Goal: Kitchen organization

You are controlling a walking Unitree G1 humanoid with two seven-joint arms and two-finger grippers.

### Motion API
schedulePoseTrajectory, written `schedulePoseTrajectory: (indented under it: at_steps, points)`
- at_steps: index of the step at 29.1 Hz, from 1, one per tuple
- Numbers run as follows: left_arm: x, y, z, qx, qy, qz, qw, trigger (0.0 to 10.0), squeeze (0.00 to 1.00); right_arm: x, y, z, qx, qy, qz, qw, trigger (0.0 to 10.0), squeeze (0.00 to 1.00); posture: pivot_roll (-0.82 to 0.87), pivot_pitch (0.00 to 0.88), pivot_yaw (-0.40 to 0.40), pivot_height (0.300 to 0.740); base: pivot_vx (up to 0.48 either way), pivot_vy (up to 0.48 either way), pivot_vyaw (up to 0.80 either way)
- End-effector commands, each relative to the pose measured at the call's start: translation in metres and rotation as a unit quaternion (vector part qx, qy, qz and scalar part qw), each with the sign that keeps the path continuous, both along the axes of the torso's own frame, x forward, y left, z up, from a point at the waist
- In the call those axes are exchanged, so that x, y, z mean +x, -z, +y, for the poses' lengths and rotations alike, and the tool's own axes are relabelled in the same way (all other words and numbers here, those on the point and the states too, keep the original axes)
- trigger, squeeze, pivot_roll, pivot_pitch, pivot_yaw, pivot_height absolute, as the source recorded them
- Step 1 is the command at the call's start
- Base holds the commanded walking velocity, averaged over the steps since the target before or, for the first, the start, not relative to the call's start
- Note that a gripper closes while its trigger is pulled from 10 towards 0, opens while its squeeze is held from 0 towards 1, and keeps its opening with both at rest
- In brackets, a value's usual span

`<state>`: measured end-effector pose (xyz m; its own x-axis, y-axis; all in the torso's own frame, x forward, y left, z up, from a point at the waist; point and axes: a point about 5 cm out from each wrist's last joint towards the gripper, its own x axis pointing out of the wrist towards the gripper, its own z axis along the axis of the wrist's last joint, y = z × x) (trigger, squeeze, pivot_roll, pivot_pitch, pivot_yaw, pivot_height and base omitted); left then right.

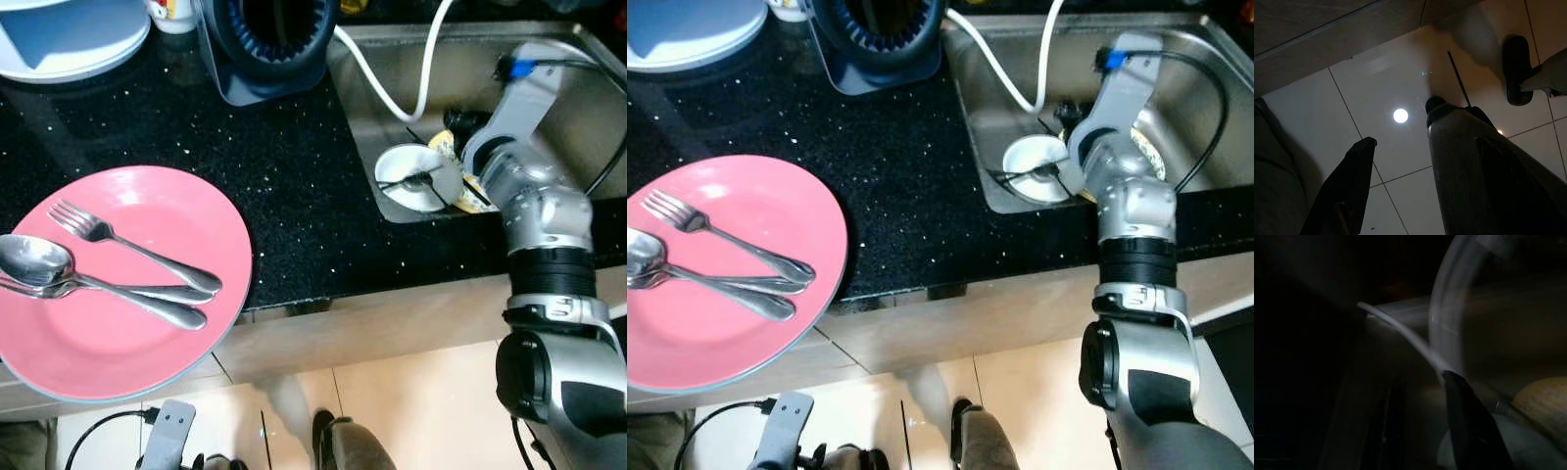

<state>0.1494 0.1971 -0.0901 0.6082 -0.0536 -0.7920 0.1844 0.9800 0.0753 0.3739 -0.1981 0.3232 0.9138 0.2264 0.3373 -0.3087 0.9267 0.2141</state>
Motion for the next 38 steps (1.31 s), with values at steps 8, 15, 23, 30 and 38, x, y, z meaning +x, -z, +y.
schedulePoseTrajectory:
  at_steps: [8, 15, 23, 30, 38]
  points:
    - [-0.059, 0.026, -0.02, -0.026, 0.002, 0.147, 0.989, 10.0, 0.0, -0.021, -0.001, 0.031, -0.007, -0.13, -0.086, 0.988, 10.0, 0.0, 0.04, 0.216, -0.086, 0.74, 0.0, 0.0, 0.0]
    - [-0.047, 0.022, -0.013, -0.015, -0.002, 0.139, 0.99, 10.0, 0.0, -0.029, 0.014, 0.06, -0.008, -0.195, -0.088, 0.977, 10.0, 0.0, 0.06, 0.171, -0.076, 0.74, 0.0, 0.0, 0.78]
    - [-0.035, 0.019, -0.005, -0.001, 0.0, 0.131, 0.991, 10.0, 0.0, -0.047, 0.027, 0.086, -0.047, -0.288, -0.097, 0.952, 10.0, 0.0, 0.09, 0.127, -0.08, 0.74, 0.0, 0.0, 0.55]
    - [-0.025, 0.016, -0.004, 0.002, 0.0, 0.121, 0.993, 10.0, 0.0, -0.064, 0.023, 0.089, -0.086, -0.361, -0.128, 0.92, 10.0, 0.0, 0.1, 0.098, -0.086, 0.74, 0.0, 0.0, 0.0]
    - [-0.026, 0.016, -0.006, 0.002, 0.004, 0.124, 0.992, 10.0, 0.0, -0.091, 0.045, 0.103, -0.257, -0.433, -0.075, 0.86, 10.0, 0.0, 0.09, 0.087, -0.096, 0.74, 0.0, 0.0, 0.0]
